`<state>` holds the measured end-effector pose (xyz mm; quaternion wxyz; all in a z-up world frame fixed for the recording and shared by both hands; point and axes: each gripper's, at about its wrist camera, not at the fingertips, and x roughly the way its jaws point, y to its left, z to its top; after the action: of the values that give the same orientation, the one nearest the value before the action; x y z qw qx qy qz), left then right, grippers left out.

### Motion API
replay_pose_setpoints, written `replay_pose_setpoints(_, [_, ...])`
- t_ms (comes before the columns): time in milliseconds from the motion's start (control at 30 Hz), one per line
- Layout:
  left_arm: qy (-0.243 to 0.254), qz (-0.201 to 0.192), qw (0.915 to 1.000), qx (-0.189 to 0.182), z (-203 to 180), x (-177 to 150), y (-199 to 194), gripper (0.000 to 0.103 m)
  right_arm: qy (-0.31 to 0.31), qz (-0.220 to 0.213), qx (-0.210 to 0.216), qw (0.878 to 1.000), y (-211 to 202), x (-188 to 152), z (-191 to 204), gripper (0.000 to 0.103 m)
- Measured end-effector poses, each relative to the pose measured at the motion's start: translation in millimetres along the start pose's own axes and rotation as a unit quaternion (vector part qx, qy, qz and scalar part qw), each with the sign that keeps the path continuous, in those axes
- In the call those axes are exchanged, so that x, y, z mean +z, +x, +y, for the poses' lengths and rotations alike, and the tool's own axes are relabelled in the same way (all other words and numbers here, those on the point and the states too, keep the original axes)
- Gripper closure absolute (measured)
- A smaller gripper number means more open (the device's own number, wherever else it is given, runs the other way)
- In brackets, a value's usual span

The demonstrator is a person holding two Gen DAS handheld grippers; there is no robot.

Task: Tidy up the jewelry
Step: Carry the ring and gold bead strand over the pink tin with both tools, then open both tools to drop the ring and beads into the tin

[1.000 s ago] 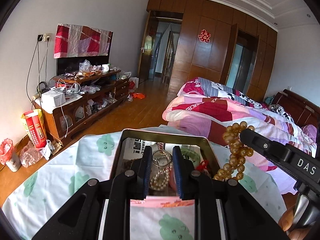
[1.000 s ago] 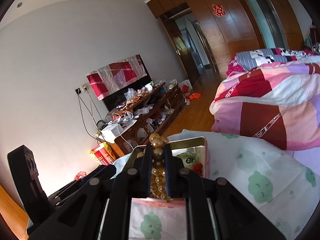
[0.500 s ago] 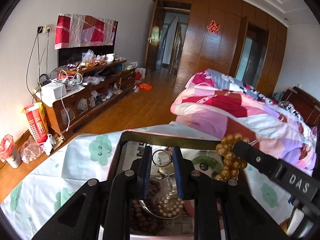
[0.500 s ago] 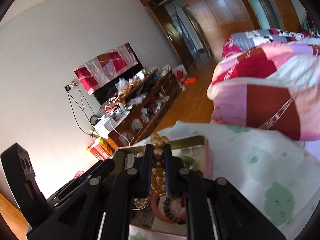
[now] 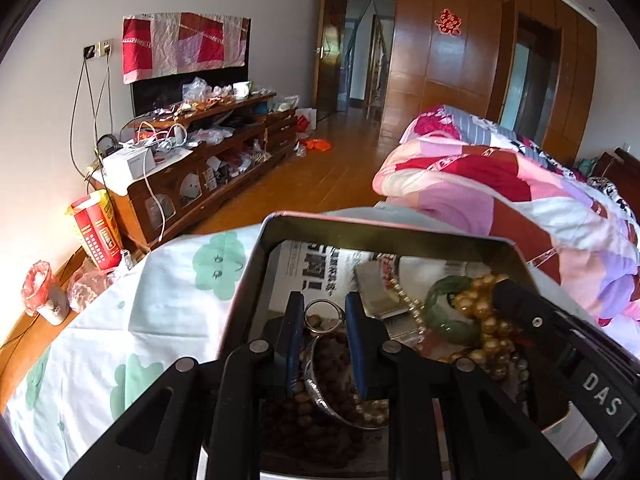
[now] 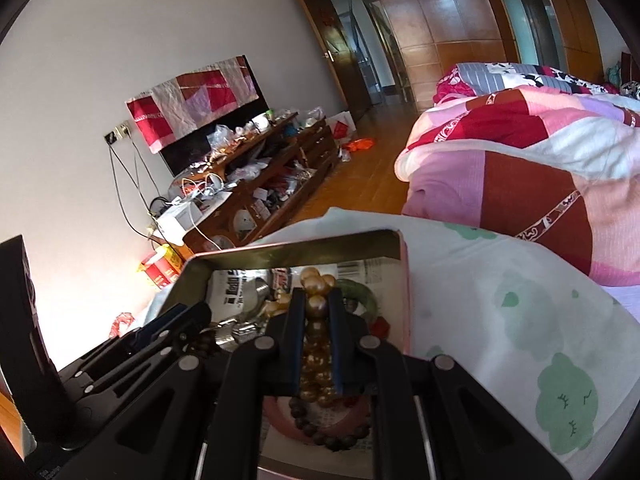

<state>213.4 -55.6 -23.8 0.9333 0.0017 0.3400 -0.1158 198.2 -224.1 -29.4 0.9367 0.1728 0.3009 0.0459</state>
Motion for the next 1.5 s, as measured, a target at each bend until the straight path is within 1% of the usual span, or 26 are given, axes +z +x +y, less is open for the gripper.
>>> replay_pose_setpoints(67, [-0.005, 0.002, 1.0, 0.002, 3, 0, 1, 0.082, -0.005, 0.0, -0.004, 1.0, 1, 0, 1, 0.086])
replay_pose_setpoints(133, [-0.01, 0.006, 0.9999, 0.005, 5, 0, 2, 0.082, -0.011, 0.0, -0.01, 1.0, 1, 0, 3, 0.081])
replay_pose_setpoints(167, [-0.012, 0.009, 0.9999, 0.006, 5, 0, 3, 0.082, -0.012, 0.0, -0.011, 1.0, 1, 0, 3, 0.071])
replay_pose_setpoints(200, [-0.013, 0.01, 0.9998, 0.006, 5, 0, 3, 0.082, -0.01, -0.002, -0.011, 1.0, 1, 0, 4, 0.057])
replay_pose_setpoints(233, [-0.014, 0.01, 0.9998, 0.007, 6, 0, 3, 0.082, -0.009, -0.012, -0.004, 1.0, -3, 0, 3, 0.053])
replay_pose_setpoints(267, [-0.011, 0.009, 0.9998, 0.009, 5, 0, 3, 0.082, -0.009, -0.021, -0.008, 1.0, -7, 1, 5, 0.045])
replay_pose_setpoints(400, [-0.012, 0.009, 0.9998, 0.012, 5, 0, 3, 0.082, -0.031, -0.09, -0.039, 0.995, -34, 1, 14, 0.036])
replay_pose_setpoints(500, [-0.026, 0.007, 0.9996, 0.004, 13, 2, 5, 0.082, -0.041, -0.122, -0.069, 0.989, -47, 0, 18, 0.027])
replay_pose_setpoints(567, [-0.026, 0.007, 0.9996, -0.002, 12, 2, 6, 0.082, -0.031, -0.121, -0.072, 0.99, -52, -3, 16, 0.027])
replay_pose_setpoints(667, [-0.015, 0.011, 0.9998, 0.007, 7, 3, 7, 0.081, -0.004, -0.109, -0.052, 0.993, -51, -4, 11, 0.027])
replay_pose_setpoints(700, [-0.011, 0.012, 0.9998, 0.009, 6, 3, 7, 0.076, 0.0, -0.106, -0.049, 0.993, -50, -3, 10, 0.026])
replay_pose_setpoints(733, [-0.006, 0.01, 0.9999, 0.009, 3, 3, 7, 0.067, 0.001, -0.104, -0.047, 0.993, -48, -3, 10, 0.026])
replay_pose_setpoints(767, [-0.002, 0.01, 0.9999, 0.001, 2, 2, 6, 0.062, 0.0, -0.102, -0.048, 0.994, -47, -3, 10, 0.025])
replay_pose_setpoints(800, [0.002, 0.011, 0.9999, -0.005, -1, 1, 5, 0.054, -0.002, -0.102, -0.05, 0.994, -46, -3, 10, 0.022])
replay_pose_setpoints(833, [0.007, 0.011, 0.9999, -0.001, -3, 0, 4, 0.05, -0.002, -0.102, -0.051, 0.993, -47, -3, 10, 0.019])
replay_pose_setpoints(867, [0.014, 0.008, 0.9998, 0.013, -6, 0, 3, 0.048, -0.002, -0.104, -0.051, 0.993, -47, -3, 10, 0.014])
replay_pose_setpoints(900, [0.017, 0.005, 0.9997, 0.018, -7, 0, 2, 0.047, -0.001, -0.106, -0.053, 0.993, -47, -2, 10, 0.009])
replay_pose_setpoints(1000, [0.015, 0.006, 0.9998, 0.014, -5, 0, 2, 0.046, 0.001, -0.115, -0.057, 0.992, -50, -4, 8, 0.005])
replay_pose_setpoints(1133, [0.01, 0.005, 0.9998, 0.014, -4, -1, 1, 0.046, 0.006, -0.112, -0.065, 0.992, -48, -5, 5, 0.005])
replay_pose_setpoints(1200, [0.011, -0.003, 0.9998, 0.016, -4, -1, -4, 0.046, 0.007, -0.108, -0.067, 0.992, -46, -5, 5, 0.005])
replay_pose_setpoints(1267, [0.009, -0.018, 0.9996, 0.021, -4, 0, -11, 0.043, 0.004, -0.11, -0.073, 0.991, -46, -5, 5, 0.005])
replay_pose_setpoints(1333, [0.006, -0.035, 0.999, 0.025, -2, 0, -19, 0.033, -0.002, -0.115, -0.084, 0.99, -46, -6, 7, 0.003])
replay_pose_setpoints(1367, [0.004, -0.044, 0.9986, 0.031, -1, 0, -23, 0.03, -0.008, -0.119, -0.095, 0.988, -46, -7, 9, 0.0])
replay_pose_setpoints(1400, [0.002, -0.053, 0.9978, 0.04, 0, -1, -27, 0.026, -0.014, -0.126, -0.106, 0.986, -47, -8, 11, 0.0])
replay_pose_setpoints(1433, [0.001, -0.061, 0.997, 0.048, 1, -2, -31, 0.025, -0.022, -0.135, -0.117, 0.984, -48, -9, 12, 0.0])
replay_pose_setpoints(1500, [-0.004, -0.071, 0.9963, 0.048, 4, -4, -37, 0.022, -0.04, -0.151, -0.137, 0.978, -50, -10, 17, 0.0])
